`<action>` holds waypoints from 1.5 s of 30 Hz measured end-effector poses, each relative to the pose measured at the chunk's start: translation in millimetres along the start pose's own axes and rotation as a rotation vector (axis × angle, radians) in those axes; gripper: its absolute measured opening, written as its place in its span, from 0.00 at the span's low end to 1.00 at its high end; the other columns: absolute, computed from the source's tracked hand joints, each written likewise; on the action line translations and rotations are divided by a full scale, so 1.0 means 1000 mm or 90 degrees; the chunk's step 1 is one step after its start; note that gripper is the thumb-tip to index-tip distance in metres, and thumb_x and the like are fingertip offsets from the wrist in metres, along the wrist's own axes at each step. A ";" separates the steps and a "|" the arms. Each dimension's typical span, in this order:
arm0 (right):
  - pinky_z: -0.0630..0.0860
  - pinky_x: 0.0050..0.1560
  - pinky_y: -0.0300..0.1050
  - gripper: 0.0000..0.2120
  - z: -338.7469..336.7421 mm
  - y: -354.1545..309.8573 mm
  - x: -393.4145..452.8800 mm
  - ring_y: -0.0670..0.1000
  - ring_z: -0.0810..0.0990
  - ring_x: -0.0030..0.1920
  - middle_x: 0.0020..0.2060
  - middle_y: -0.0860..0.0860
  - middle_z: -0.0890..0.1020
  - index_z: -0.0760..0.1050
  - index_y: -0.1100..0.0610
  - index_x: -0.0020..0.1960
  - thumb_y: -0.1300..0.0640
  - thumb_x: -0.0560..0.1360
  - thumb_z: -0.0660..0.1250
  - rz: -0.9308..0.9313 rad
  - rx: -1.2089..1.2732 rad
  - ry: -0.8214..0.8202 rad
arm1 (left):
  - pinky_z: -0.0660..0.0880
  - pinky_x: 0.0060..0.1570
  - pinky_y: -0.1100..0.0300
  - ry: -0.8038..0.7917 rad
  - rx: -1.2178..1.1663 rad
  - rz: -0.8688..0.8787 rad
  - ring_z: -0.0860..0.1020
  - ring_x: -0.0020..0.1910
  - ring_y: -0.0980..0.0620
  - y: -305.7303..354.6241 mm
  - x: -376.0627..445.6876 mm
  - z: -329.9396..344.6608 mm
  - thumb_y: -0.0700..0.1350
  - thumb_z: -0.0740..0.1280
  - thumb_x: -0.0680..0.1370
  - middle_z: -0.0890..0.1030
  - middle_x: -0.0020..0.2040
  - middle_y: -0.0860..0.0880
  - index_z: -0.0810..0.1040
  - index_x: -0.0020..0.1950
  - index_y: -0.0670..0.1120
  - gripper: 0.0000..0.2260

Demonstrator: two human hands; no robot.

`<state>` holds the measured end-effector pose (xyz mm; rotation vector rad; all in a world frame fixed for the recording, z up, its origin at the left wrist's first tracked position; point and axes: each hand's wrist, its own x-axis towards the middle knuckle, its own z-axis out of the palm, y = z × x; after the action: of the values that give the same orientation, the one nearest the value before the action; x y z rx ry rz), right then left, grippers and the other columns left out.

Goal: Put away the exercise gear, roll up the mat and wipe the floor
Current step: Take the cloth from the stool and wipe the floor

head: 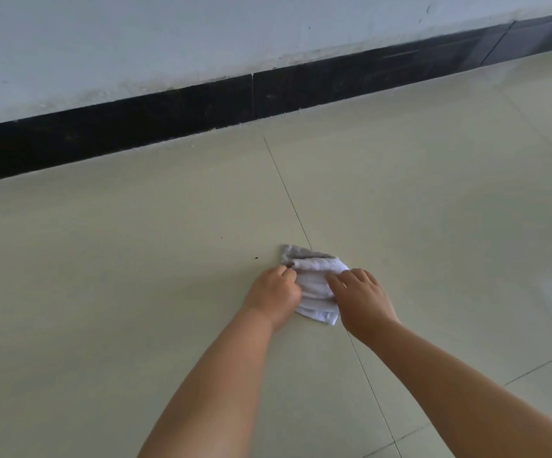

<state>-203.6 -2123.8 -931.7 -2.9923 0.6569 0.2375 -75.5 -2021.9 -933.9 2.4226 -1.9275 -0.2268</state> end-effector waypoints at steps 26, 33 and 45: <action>0.47 0.74 0.59 0.17 -0.008 -0.097 0.104 0.55 0.64 0.66 0.63 0.52 0.68 0.69 0.52 0.65 0.57 0.77 0.60 -0.032 0.131 -0.087 | 0.73 0.20 0.65 0.031 0.001 -0.169 0.80 0.27 0.44 -0.112 -0.060 -0.006 0.35 0.69 0.53 0.77 0.26 0.43 0.75 0.23 0.40 0.04; 0.73 0.55 0.66 0.20 0.004 -0.047 0.016 0.56 0.81 0.37 0.35 0.51 0.79 0.82 0.54 0.41 0.61 0.51 0.81 -0.051 0.008 -0.003 | 0.79 0.29 0.62 0.005 -0.036 0.066 0.82 0.31 0.46 -0.055 -0.040 0.011 0.40 0.55 0.63 0.80 0.30 0.44 0.78 0.26 0.42 0.13; 0.61 0.67 0.68 0.13 0.010 0.068 -0.045 0.65 0.78 0.52 0.48 0.60 0.80 0.81 0.58 0.54 0.66 0.70 0.71 0.258 0.063 -0.022 | 0.80 0.42 0.61 -0.075 0.020 0.133 0.83 0.32 0.56 0.075 0.049 0.022 0.52 0.77 0.53 0.82 0.27 0.52 0.83 0.24 0.51 0.06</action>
<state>-274.0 -2165.9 -936.0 -2.7267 1.2276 0.2661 -140.4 -2085.6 -951.4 2.2499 -2.2310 -0.3385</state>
